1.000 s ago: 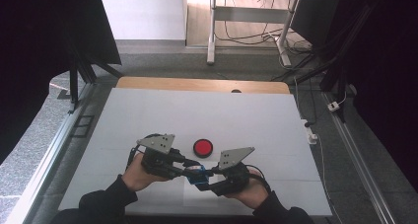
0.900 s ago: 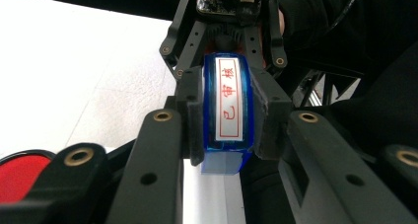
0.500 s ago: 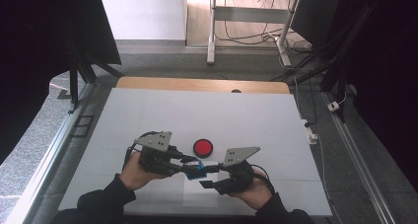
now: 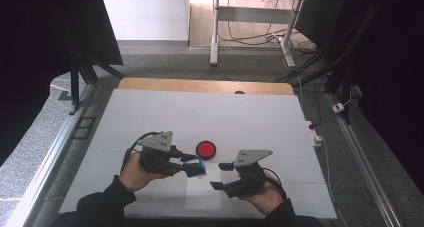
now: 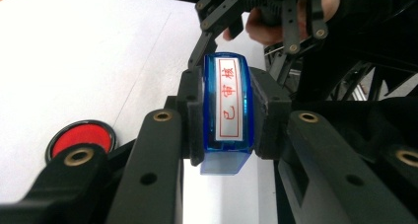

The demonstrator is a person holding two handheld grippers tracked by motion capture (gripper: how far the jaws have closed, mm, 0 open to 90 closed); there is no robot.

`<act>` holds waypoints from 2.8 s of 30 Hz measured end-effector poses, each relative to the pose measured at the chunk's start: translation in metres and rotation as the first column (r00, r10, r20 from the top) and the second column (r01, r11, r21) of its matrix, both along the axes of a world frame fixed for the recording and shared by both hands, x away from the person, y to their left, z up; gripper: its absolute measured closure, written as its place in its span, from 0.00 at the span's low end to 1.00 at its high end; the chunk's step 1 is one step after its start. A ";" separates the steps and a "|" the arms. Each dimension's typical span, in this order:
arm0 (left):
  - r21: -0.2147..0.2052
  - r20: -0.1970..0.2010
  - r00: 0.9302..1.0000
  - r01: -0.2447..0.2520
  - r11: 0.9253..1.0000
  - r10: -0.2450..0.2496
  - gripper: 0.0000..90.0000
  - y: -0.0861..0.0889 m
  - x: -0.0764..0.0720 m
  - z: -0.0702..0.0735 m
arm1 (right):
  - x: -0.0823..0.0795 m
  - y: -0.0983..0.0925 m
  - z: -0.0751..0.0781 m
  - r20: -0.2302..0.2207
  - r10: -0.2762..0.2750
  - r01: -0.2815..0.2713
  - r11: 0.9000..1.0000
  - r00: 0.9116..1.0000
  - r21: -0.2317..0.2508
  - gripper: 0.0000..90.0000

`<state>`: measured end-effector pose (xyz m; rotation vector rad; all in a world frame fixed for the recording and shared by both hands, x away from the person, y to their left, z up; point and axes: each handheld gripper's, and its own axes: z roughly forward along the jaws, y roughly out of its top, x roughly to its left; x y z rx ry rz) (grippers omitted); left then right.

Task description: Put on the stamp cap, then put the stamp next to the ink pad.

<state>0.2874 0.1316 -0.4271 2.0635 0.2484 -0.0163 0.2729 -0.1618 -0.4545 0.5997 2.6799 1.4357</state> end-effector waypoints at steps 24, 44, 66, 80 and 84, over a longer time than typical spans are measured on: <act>0.025 -0.003 0.998 -0.061 0.998 0.061 0.78 0.008 0.004 0.000 | -0.008 -0.036 -0.004 -0.003 -0.217 0.216 0.971 0.976 -0.102 0.07; 0.048 0.000 0.991 -0.134 0.990 0.134 0.78 0.016 0.008 0.001 | -0.026 -0.078 -0.009 0.037 -0.410 0.412 0.902 0.911 -0.128 0.00; 0.074 0.003 0.977 -0.213 0.974 0.213 0.78 0.026 0.013 -0.001 | -0.029 -0.086 -0.009 0.039 -0.467 0.467 0.871 0.884 -0.152 0.00; 0.120 -0.004 0.946 -0.321 0.939 0.324 0.78 0.041 0.024 -0.013 | -0.028 -0.087 -0.009 0.032 -0.464 0.463 0.874 0.885 -0.147 0.00; 0.129 -0.004 0.936 -0.349 0.928 0.353 0.78 0.045 0.027 -0.016 | -0.029 -0.087 -0.008 0.034 -0.462 0.461 0.874 0.886 -0.153 0.00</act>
